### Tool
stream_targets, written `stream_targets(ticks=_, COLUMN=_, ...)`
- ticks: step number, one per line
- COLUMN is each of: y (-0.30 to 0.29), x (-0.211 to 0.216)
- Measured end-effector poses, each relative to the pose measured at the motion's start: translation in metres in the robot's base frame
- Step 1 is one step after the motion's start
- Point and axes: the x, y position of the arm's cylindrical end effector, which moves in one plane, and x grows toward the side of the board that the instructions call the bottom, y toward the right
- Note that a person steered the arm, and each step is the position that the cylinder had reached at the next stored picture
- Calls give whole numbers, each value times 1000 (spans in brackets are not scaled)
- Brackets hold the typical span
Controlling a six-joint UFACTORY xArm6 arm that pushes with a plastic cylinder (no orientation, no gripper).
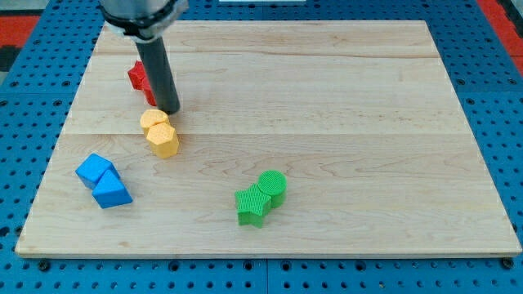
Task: Move the green blocks parallel to the blue blocks
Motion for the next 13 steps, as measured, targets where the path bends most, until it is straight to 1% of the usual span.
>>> stream_targets(ticks=1, y=54, x=62)
stream_targets(ticks=3, y=60, x=163)
stream_targets(ticks=4, y=61, x=181)
stream_targets(ticks=5, y=97, x=158)
stream_targets(ticks=6, y=126, x=123)
stream_targets(ticks=7, y=145, x=97)
stream_targets(ticks=9, y=185, x=87)
stream_targets(ticks=10, y=241, x=100)
stream_targets(ticks=11, y=174, x=88)
stream_targets(ticks=12, y=175, x=32)
stream_targets(ticks=13, y=228, x=13)
